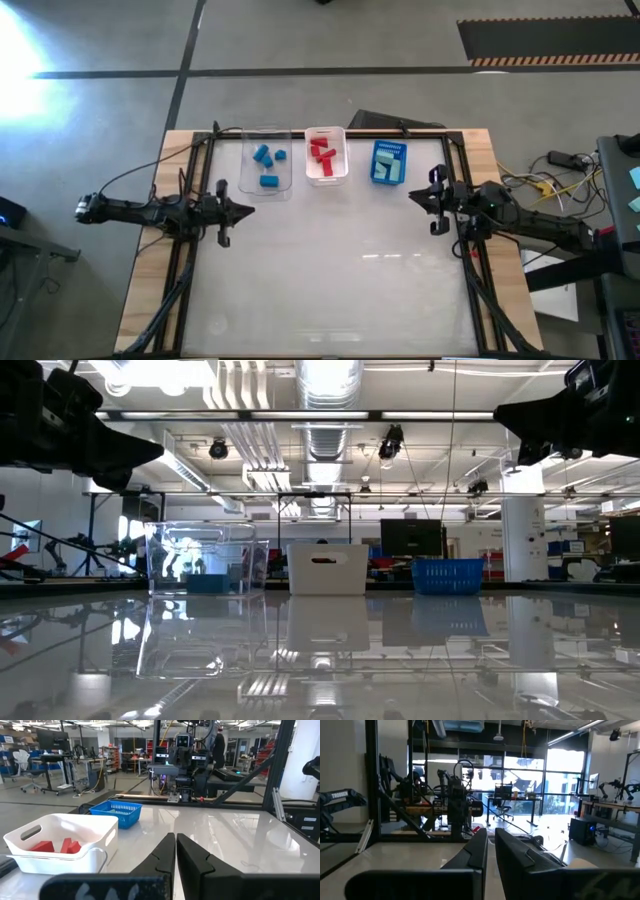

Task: Sort & place blocks by color
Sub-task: Return to Home Position

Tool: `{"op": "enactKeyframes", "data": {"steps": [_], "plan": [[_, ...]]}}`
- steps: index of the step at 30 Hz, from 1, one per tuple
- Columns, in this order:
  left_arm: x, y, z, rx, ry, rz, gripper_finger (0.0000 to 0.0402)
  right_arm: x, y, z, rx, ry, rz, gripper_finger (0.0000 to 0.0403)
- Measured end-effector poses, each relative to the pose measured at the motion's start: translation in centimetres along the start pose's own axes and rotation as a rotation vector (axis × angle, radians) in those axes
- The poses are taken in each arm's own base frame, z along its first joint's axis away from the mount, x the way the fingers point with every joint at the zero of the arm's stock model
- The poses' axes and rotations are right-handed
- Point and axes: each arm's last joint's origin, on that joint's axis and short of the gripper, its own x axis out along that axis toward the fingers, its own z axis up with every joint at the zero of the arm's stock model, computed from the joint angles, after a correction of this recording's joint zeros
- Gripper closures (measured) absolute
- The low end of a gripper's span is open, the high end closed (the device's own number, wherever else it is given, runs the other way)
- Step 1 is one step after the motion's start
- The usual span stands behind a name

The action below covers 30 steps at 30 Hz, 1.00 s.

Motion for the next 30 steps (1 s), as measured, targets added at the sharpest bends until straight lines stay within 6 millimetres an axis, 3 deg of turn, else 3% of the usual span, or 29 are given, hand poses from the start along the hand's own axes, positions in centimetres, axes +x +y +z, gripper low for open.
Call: {"op": "enactKeyframes", "data": {"steps": [30], "plan": [[0.54, -0.13, -0.84, 0.025, 0.092, 0.002, 0.0402, 0.00, 0.00, 0.05, 0.000, -0.002, -0.001, 0.0376]]}}
